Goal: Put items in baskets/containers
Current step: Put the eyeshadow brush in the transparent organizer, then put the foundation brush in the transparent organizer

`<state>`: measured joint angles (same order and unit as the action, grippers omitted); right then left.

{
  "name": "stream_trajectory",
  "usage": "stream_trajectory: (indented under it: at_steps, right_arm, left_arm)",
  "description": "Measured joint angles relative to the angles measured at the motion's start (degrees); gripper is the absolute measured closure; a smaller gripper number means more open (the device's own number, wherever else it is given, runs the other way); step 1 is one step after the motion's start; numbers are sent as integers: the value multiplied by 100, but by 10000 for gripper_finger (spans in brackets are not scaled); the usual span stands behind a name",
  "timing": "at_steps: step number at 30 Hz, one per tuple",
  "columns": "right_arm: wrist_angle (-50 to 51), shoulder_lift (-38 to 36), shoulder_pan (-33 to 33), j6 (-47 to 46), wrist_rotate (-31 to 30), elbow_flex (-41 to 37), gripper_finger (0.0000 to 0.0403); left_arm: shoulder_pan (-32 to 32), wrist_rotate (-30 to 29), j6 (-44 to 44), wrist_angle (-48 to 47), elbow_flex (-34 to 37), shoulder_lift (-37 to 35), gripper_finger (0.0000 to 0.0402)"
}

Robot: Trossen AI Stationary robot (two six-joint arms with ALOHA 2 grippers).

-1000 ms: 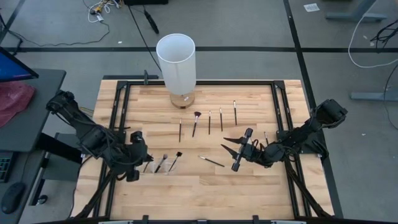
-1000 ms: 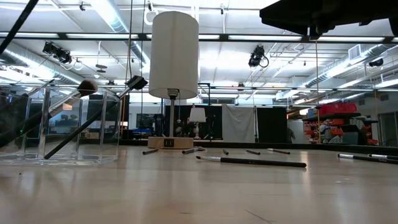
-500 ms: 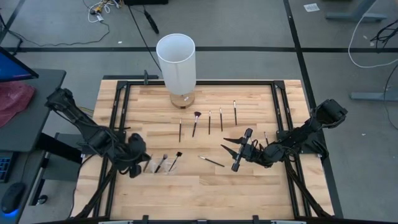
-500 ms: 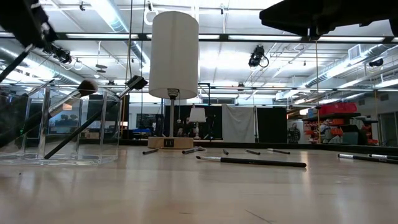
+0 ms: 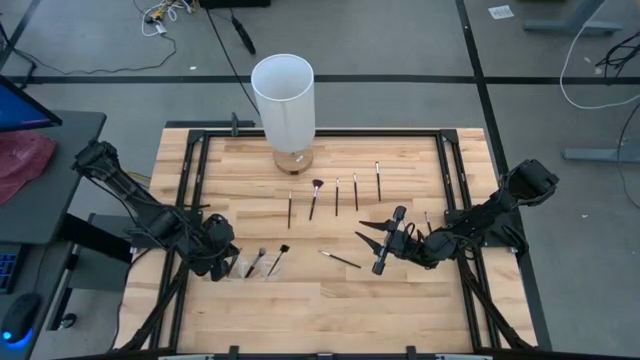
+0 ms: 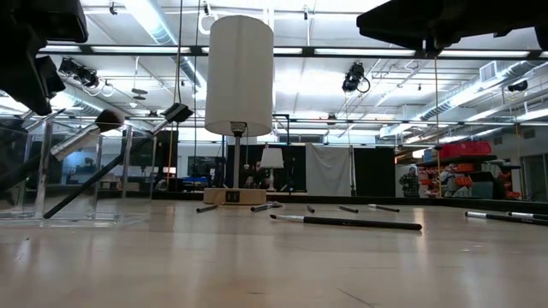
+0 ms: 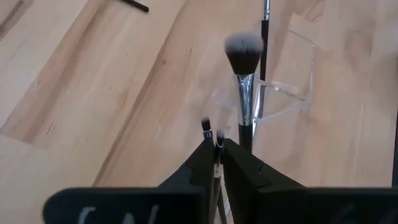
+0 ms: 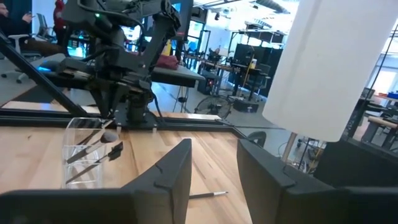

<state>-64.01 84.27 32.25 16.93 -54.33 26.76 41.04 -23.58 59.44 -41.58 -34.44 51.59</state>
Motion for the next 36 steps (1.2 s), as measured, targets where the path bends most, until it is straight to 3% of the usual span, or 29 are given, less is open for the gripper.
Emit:
stream_trajectory:
  at_steps: [11,20,23,28,31,34,36]
  right_arm:
    - [11,-2,-54,2,-1,0,272]
    - [29,-2,-59,-40,-2,0,272]
    - [104,-2,-59,-363,-93,0,272]
    - [339,-76,83,-818,-1257,0,273]
    - [810,-359,275,-1255,-1569,0,273]
    - [1707,-751,400,-2228,-1122,0,272]
    - [2539,-1003,394,-3182,-338,0,273]
  left_arm:
    - [-125,-80,-143,-178,-68,-59,290]
    - [-622,-11,-1382,-845,-1248,-308,234]
    - [-711,-619,-2214,-659,-1553,-295,233]
    - [-834,-2208,-3321,340,-1483,-286,240]
    - [-963,-2510,-3665,904,-1169,-284,243]
    - [-1144,-2329,-3798,1450,-716,-284,245]
    - [-1278,-2244,-3827,1949,-325,-282,248]
